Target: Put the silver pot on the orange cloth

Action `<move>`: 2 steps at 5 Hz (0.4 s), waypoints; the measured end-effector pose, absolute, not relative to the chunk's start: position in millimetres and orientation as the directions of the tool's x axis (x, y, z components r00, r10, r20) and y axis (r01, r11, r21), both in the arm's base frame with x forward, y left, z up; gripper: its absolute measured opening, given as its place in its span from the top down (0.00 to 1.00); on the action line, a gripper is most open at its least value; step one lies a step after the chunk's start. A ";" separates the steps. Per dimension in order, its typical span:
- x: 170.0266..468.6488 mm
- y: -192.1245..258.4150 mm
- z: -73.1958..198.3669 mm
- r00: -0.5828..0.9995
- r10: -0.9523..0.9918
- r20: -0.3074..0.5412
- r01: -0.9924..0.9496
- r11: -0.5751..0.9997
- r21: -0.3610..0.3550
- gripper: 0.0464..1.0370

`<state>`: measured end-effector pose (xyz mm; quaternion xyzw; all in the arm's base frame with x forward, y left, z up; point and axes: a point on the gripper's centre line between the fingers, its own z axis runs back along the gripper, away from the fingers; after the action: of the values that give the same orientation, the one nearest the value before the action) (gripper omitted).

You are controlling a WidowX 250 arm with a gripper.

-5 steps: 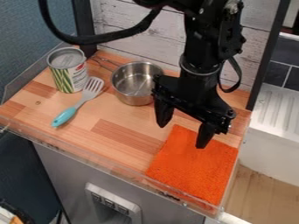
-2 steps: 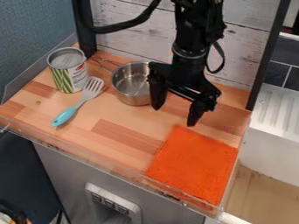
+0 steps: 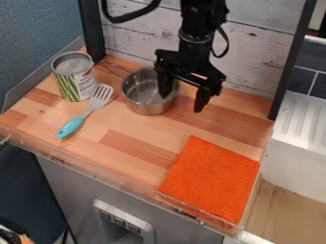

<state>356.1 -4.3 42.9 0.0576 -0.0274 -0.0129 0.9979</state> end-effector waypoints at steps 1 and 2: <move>368.2 9.1 25.9 0.999 -0.029 0.018 0.027 0.991 0.129 0.10; 374.9 16.4 8.5 0.999 -0.036 -0.023 0.039 0.991 0.124 0.34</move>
<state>374.9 16.4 8.5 0.0625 0.0104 -0.0187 0.9978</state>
